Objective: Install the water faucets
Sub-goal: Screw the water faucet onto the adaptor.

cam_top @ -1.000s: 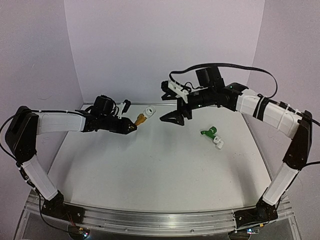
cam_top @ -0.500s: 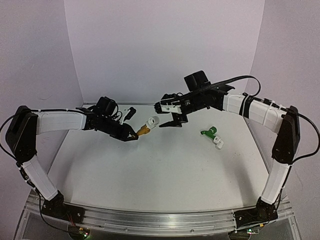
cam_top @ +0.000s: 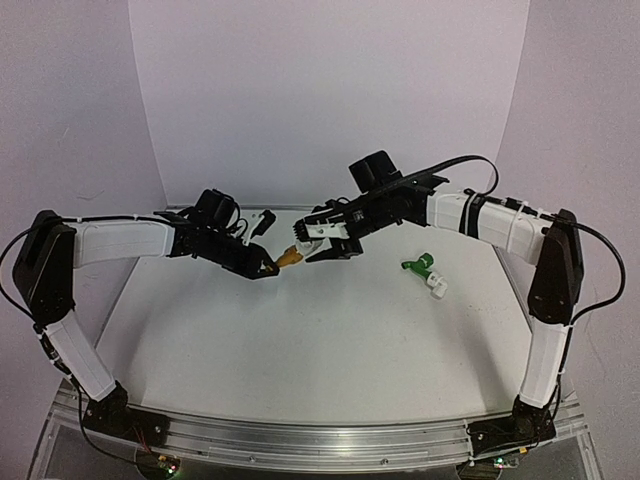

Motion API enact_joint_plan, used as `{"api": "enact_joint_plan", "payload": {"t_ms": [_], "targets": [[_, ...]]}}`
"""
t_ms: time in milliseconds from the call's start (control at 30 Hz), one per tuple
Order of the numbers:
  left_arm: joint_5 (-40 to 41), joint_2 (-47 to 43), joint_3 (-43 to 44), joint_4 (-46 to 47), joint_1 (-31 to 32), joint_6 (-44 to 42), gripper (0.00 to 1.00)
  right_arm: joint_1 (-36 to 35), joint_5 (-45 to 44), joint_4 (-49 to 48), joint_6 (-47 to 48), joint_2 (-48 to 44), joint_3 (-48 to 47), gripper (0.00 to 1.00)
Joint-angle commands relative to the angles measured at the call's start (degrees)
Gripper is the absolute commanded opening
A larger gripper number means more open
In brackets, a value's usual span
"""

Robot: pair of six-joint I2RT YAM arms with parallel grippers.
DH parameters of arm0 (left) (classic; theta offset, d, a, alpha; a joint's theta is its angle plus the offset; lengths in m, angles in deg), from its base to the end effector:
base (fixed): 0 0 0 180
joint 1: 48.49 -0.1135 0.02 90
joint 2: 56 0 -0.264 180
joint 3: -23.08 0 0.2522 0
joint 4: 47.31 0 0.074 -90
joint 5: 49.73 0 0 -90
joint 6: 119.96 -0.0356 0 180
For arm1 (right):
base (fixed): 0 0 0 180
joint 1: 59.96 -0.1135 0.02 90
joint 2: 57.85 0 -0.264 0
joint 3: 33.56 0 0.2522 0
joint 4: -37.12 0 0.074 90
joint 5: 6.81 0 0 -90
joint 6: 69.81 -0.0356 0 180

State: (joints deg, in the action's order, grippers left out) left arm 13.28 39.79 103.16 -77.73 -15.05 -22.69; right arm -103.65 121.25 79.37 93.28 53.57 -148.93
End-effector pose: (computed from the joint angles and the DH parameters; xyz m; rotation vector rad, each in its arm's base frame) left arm 0.2937 -0.2133 0.2316 0.7810 2.3201 -0.8896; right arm 0.3088 0.3254 0.3134 -1.9554 0.7949 0.4386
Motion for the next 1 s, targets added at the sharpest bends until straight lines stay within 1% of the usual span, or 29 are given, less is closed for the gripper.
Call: {"api": "enact_joint_plan", "payload": {"t_ms": [0, 200, 233, 300, 333, 467, 533, 567, 667, 700, 767, 833, 900, 967], "targets": [[-0.03, -0.88, 3.24, 1.30, 0.22, -0.96, 0.00, -0.36, 0.00, 0.39, -0.40, 0.60, -2.55, 0.53], [1.88, -1.50, 3.63, 1.19, 0.65, -0.94, 0.00, -0.71, -0.39, 0.18, -1.61, 1.81, -2.99, 0.42], [2.38, -1.74, 3.65, 1.18, 0.68, -0.86, 0.00, -0.79, -0.51, 0.03, -2.24, 1.97, -2.95, 0.39], [4.03, -2.26, 3.79, 1.29, 0.86, -0.72, 0.00, -0.92, -0.69, -0.71, -4.30, 2.21, -2.87, 0.28], [5.26, -2.62, 3.81, 1.55, 0.98, -0.60, 0.00, -0.96, -0.78, -1.36, -6.32, 2.36, -2.87, 0.24], [10.44, -4.18, 3.32, 4.78, 1.07, 0.95, 0.00, -1.18, -1.65, -3.30, -13.09, 2.97, -3.17, 0.16], [13.91, -4.72, 3.28, 6.77, 1.02, 2.81, 0.00, -1.65, -3.81, -4.76, -17.63, 3.45, -3.36, 0.13], [15.98, -4.95, 3.30, 8.03, 1.02, 3.94, 0.00, -1.93, -5.41, -5.81, -21.36, 3.92, -3.82, 0.12], [22.90, -6.05, 2.63, 12.22, 1.25, 7.31, 0.00, -2.10, -11.10, -9.55, -37.41, 6.17, -6.55, 0.08], [24.78, -6.43, 2.29, 13.65, 1.42, 8.11, 0.00, -2.10, -14.32, -11.51, -44.56, 6.98, -7.28, 0.07], [26.96, -6.90, 1.64, 16.70, 1.68, 9.44, 0.00, -2.10, -21.05, -14.96, -57.95, 8.89, -8.17, 0.01], [29.96, -6.84, 1.33, 19.76, 2.06, 10.49, 0.00, -2.09, -28.59, -16.97, -73.40, 10.64, -9.00, 0.00], [31.67, -6.04, 1.75, 20.53, 2.73, 10.47, 0.00, -2.09, -32.56, -15.34, -85.92, 12.50, -11.59, 0.00], [34.93, -4.95, 1.80, 21.25, 3.87, 8.61, 0.00, -2.02, -32.96, -14.69, -99.92, 12.77, -12.01, 0.00]]}}
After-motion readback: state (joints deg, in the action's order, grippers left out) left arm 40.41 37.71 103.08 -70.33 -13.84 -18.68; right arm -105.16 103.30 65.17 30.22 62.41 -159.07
